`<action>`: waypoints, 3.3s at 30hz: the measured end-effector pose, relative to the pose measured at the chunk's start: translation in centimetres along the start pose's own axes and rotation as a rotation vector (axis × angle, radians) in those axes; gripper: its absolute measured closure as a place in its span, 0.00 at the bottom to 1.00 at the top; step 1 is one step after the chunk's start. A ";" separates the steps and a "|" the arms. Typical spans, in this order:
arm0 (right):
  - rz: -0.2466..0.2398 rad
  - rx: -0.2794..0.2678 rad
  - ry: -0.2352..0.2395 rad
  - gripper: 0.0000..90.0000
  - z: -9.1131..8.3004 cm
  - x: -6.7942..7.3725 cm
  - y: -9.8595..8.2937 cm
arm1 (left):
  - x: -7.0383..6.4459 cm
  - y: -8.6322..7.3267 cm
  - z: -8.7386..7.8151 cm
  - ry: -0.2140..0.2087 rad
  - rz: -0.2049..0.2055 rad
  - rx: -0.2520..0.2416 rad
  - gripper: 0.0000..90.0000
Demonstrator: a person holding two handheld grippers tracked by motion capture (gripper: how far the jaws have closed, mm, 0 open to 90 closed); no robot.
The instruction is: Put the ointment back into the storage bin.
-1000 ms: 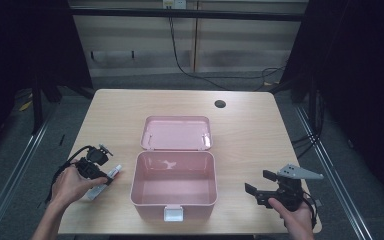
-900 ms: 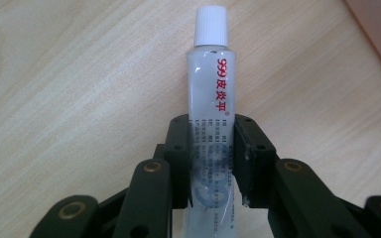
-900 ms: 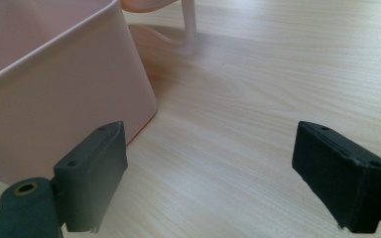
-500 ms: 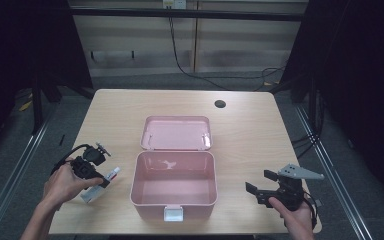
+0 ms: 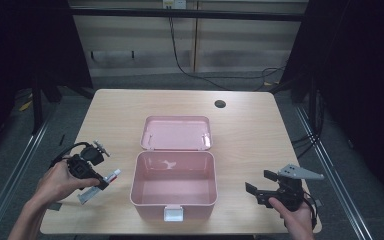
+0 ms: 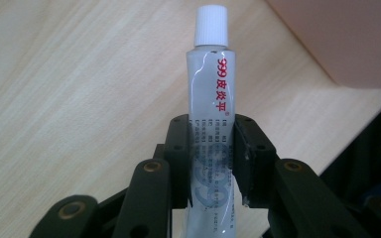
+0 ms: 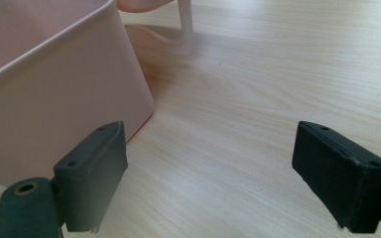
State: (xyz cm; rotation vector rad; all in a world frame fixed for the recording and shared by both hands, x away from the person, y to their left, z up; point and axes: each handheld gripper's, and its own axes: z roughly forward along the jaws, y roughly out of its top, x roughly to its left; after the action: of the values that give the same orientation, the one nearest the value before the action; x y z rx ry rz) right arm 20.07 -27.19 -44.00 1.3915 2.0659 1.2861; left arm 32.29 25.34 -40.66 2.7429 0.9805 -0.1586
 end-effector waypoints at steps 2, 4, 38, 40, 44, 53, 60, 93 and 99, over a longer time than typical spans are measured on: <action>0.000 0.000 0.000 0.15 0.0 0.0 0.0 | -0.2 0.1 -0.4 -0.006 0.017 0.006 0.79; 0.001 0.001 0.000 0.15 0.0 0.0 0.0 | -0.4 0.2 -1.0 0.006 0.027 0.006 0.79; 0.006 0.010 -0.004 0.15 0.1 -0.1 0.0 | -3.4 1.1 -7.1 -0.099 0.144 -0.100 0.79; 0.006 0.010 -0.005 0.15 0.1 -0.1 0.0 | -4.0 1.4 -7.4 -0.105 0.151 -0.111 0.78; 0.009 0.011 -0.005 0.15 0.1 -0.1 0.0 | -4.9 2.2 -8.1 -0.125 0.189 -0.124 0.78; 0.010 0.010 -0.002 0.15 0.1 -0.1 -0.1 | -7.0 4.4 -8.6 -0.123 0.256 -0.116 0.78; 0.011 0.010 -0.002 0.15 0.0 -0.1 -0.1 | -8.1 5.9 -8.4 -0.112 0.290 -0.115 0.78; 0.005 0.007 0.002 0.15 -0.1 -0.1 -0.1 | -13.0 11.3 -5.2 -0.168 0.447 -0.064 0.78; 0.005 0.008 0.003 0.15 -0.1 0.0 -0.1 | -13.7 11.9 -4.4 -0.171 0.457 -0.091 0.78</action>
State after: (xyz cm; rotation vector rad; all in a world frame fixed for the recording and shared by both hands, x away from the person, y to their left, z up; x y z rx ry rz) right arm 20.00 -27.26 -44.02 1.4003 2.0732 1.2845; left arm 29.39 9.06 -31.89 2.7293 0.2965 -0.2565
